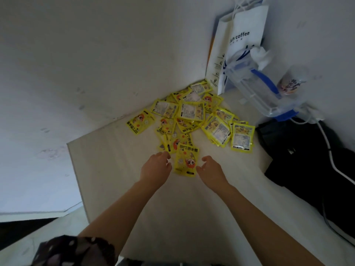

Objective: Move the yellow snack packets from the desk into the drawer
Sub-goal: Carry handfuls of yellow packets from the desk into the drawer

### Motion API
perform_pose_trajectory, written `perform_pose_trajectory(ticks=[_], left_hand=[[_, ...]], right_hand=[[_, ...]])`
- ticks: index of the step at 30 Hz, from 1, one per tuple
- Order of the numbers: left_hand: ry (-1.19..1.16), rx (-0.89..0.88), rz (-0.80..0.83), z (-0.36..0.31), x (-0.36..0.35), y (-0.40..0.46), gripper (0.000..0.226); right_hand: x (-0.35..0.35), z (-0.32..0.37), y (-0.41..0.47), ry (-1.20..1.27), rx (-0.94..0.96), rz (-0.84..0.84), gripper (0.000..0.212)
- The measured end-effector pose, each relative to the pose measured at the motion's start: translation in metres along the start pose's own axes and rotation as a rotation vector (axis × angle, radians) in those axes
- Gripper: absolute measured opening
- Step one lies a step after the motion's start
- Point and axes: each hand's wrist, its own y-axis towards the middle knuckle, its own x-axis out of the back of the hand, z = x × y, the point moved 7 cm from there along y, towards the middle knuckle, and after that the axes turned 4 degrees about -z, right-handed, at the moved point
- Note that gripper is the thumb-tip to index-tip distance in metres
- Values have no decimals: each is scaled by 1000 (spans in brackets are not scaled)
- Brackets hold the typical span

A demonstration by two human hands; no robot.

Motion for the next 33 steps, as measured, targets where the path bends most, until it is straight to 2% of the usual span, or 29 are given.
perform_pose_trajectory(ticks=[6,11,17,22,29,33], left_hand=[[63,-109,62,-6,2,51,25],[98,-190,13,-15,6,86,27],[205,-242,53,-27,-5,127,36],[322,-305,138,-36,-25,133,43],[299,-290,118,-29,-33,121,53],[287,-266,85,-29,-33,112,54]], right_hand=[[-19,19,27,-80,-155,-78,49],[-30,27,40,-115,-289,-118,62],[-35,31,57,-202,-280,-128,78],[-32,25,62,-215,-303,-92,94],[-21,7,56,-236,-400,-67,100],[-19,-3,52,-189,-421,-25,93]])
